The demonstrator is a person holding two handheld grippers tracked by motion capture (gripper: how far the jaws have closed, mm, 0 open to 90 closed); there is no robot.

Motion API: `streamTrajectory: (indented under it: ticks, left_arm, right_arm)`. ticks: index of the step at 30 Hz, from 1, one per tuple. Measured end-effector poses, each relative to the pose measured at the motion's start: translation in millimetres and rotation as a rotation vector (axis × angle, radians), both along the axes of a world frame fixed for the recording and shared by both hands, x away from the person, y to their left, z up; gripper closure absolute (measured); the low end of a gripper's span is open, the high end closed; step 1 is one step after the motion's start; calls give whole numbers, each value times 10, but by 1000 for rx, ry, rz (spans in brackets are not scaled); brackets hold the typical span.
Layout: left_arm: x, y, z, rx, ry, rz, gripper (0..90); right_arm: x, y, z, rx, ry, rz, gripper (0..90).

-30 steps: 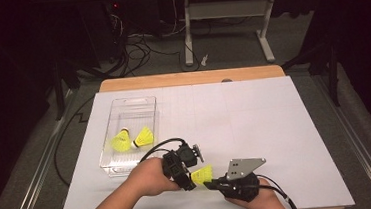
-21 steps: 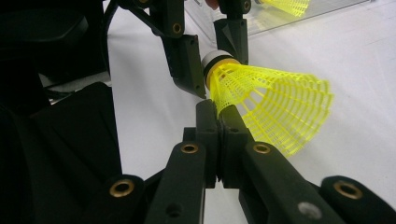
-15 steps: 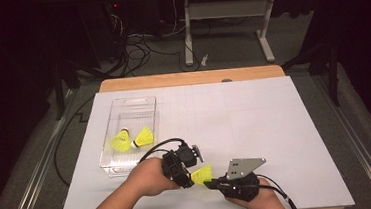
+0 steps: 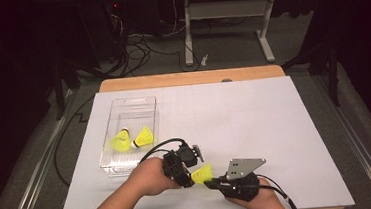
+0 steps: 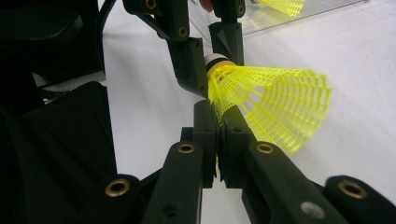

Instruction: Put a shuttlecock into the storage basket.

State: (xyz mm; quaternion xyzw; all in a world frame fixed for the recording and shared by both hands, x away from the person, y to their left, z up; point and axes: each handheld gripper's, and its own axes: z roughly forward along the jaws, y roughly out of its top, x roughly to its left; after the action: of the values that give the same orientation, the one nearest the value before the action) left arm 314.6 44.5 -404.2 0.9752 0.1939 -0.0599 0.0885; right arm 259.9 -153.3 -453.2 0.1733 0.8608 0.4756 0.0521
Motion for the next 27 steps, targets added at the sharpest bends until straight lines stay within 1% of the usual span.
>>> streamTrajectory:
  ticks: [3,4,5,7,10,11,15,17,18,19,20,24,27]
  left_arm:
    - [4,0,-7,-11,6,7,623]
    - [11,2,-7,-20,8,17,623]
    - [18,5,-11,-26,16,25,623]
    - [34,12,-11,-24,12,41,623]
    - [36,22,-9,-31,9,46,623]
    - [34,25,-8,-29,7,43,623]
    - [35,48,-14,-32,5,61,622]
    - [35,61,-15,-31,0,63,623]
    - [36,69,-19,-31,1,70,623]
    - [35,72,-21,-31,1,72,623]
    - [43,79,-28,-16,2,85,623]
    - [59,95,-26,-20,2,106,623]
    - [80,113,-19,-15,1,118,623]
  right_arm:
    - [-4,-6,3,2,-1,-6,839]
    - [-6,-9,4,1,0,-8,823]
    - [-10,-11,5,1,-6,-14,790]
    - [-10,-17,6,5,-10,-26,757]
    - [-4,-36,10,10,-13,-41,728]
    - [-1,-41,10,11,-12,-46,718]
    - [8,-52,4,11,-9,-57,689]
    - [10,-63,2,14,-10,-63,678]
    - [6,-69,3,17,-4,-69,678]
    - [7,-80,1,17,-9,-71,671]
    - [9,-83,0,16,-11,-72,667]
    - [15,-109,-6,14,-17,-90,633]
    - [20,-134,-8,14,-22,-106,600]
